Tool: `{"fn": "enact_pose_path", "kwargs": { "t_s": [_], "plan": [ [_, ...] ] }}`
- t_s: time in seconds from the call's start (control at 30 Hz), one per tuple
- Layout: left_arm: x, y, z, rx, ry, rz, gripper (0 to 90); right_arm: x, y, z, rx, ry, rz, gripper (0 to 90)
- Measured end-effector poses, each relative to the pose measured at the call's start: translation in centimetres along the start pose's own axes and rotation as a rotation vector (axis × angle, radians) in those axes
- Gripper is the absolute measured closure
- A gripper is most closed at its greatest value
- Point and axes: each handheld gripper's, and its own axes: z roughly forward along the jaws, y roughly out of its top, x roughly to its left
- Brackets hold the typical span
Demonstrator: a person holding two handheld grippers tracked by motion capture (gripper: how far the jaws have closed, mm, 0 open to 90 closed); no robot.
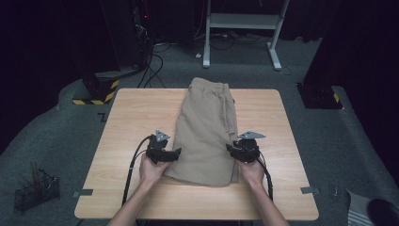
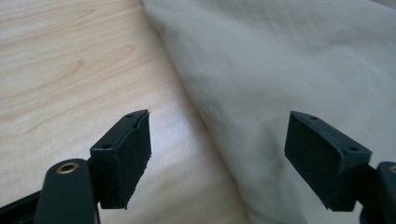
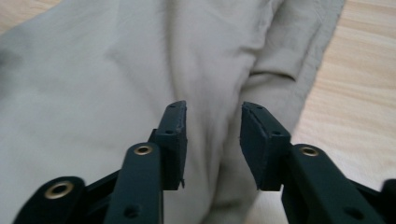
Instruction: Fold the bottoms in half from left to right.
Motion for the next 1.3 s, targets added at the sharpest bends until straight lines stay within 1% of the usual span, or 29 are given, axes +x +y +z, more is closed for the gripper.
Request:
{"fn": "enact_pose_path", "kwargs": {
  "t_s": [0.03, 0.1, 0.13, 0.17, 0.2, 0.23, 0.3, 0.33, 0.37, 0.43, 0.47, 0.5, 0.6, 0.63, 0.7, 0.73, 0.8, 0.83, 0.9, 0.93, 0.97, 1.0, 1.03, 1.07, 1.17, 1.2, 1.23, 1.27, 1.3],
  "plan": [
    [0.1, 0.1, 0.5, 0.007, 0.005, 0.000, 23.5, 0.0, 0.1, 0.5, 0.015, 0.000, 0.007, 65.6],
    [0.1, 0.0, 1.3, 0.037, 0.016, 0.007, 23.7, -0.1, 0.1, 1.2, 0.028, 0.002, -0.003, 80.0],
    [0.1, -0.2, 1.6, 0.063, 0.024, 0.018, 23.9, -0.2, 0.0, 1.3, 0.038, -0.002, -0.009, 86.6],
    [0.0, -0.4, 1.8, 0.082, 0.026, 0.022, 24.0, -0.3, -0.1, 1.3, 0.046, -0.007, -0.011, 88.9],
    [0.0, -0.6, 1.8, 0.077, 0.020, 0.011, 24.0, -0.5, -0.2, 1.2, 0.043, -0.014, -0.009, 89.4],
    [0.0, -0.7, 1.6, 0.082, 0.019, 0.007, 24.0, -0.7, -0.3, 0.9, 0.035, -0.021, -0.002, 89.7],
    [-0.4, -0.8, 1.4, 0.092, 0.015, 0.024, 24.2, -1.1, -0.4, 0.3, 0.020, -0.033, 0.000, 89.7],
    [-0.7, -0.8, 1.3, 0.091, 0.020, 0.038, 24.4, -1.3, -0.4, 0.2, 0.021, -0.038, 0.000, 89.7],
    [-0.8, -1.0, 1.2, 0.091, 0.020, 0.040, 25.0, -1.4, -0.4, 0.2, 0.022, -0.039, 0.001, 89.5],
    [-1.0, -1.4, 0.9, 0.087, 0.014, 0.023, 25.8, -1.4, -0.7, 0.3, 0.035, -0.035, 0.002, 89.4],
    [-1.1, -1.6, 0.6, 0.085, 0.009, 0.020, 25.9, -1.2, -0.8, 0.3, 0.041, -0.035, -0.009, 89.3],
    [-1.3, -2.0, 0.3, 0.085, 0.006, 0.025, 25.9, -1.0, -1.1, 0.2, 0.047, -0.035, -0.023, 89.4],
    [-2.1, -3.3, -1.2, 0.092, -0.008, 0.041, 26.7, -0.2, -2.1, -0.6, 0.056, -0.016, -0.044, 89.3],
    [-2.4, -3.9, -1.7, 0.087, -0.008, 0.045, 26.8, 0.1, -2.6, -1.0, 0.061, -0.010, -0.056, 89.3],
    [-3.1, -5.2, -3.0, 0.083, -0.024, 0.048, 27.0, 1.1, -3.7, -1.9, 0.071, 0.007, -0.077, 89.2],
    [-3.3, -5.7, -3.5, 0.082, -0.029, 0.057, 27.0, 1.7, -4.2, -2.2, 0.079, 0.013, -0.102, 89.1],
    [-3.7, -6.4, -4.3, 0.091, -0.043, 0.062, 26.4, 2.6, -4.9, -2.9, 0.095, 0.026, -0.134, 87.7],
    [-3.7, -6.5, -4.5, 0.093, -0.053, 0.059, 25.0, 2.9, -5.0, -3.1, 0.093, 0.031, -0.151, 83.8],
    [-3.2, -5.9, -4.6, 0.059, -0.059, 0.049, 23.8, 3.0, -4.7, -3.6, 0.065, 0.031, -0.151, 77.6],
    [-2.8, -5.3, -4.5, 0.040, -0.062, 0.041, 23.7, 2.8, -4.3, -3.8, 0.044, 0.038, -0.132, 75.1],
    [-2.4, -4.6, -4.3, 0.022, -0.065, 0.022, 23.4, 2.5, -3.8, -3.9, 0.020, 0.039, -0.112, 72.3],
    [-2.0, -3.9, -3.9, 0.005, -0.060, 0.014, 22.4, 2.2, -3.3, -3.9, -0.006, 0.033, -0.096, 70.6],
    [-1.6, -3.2, -3.4, 0.001, -0.056, 0.002, 22.2, 2.0, -2.7, -3.7, -0.020, 0.027, -0.084, 69.1],
    [-1.2, -2.6, -2.8, -0.005, -0.057, -0.021, 22.1, 1.7, -2.1, -3.4, -0.034, 0.024, -0.071, 67.6],
    [-0.4, -1.2, -0.9, -0.001, -0.028, -0.030, 22.9, 0.7, -0.5, -1.8, -0.035, 0.009, -0.021, 64.1],
    [-0.4, -1.2, -0.9, -0.001, -0.028, -0.030, 23.0, 0.7, -0.5, -1.8, -0.035, 0.009, -0.021, 64.1],
    [-0.3, -0.9, -0.2, 0.005, -0.010, -0.021, 23.0, 0.4, -0.1, -1.3, -0.030, 0.006, -0.008, 63.9],
    [-0.2, -0.8, 0.1, 0.014, -0.004, -0.015, 23.3, 0.1, 0.4, -0.5, -0.017, 0.010, 0.007, 64.6],
    [-0.2, -0.7, 0.4, 0.024, 0.000, -0.013, 23.3, 0.1, 0.6, -0.1, -0.011, 0.012, 0.011, 67.1]
  ]
}}
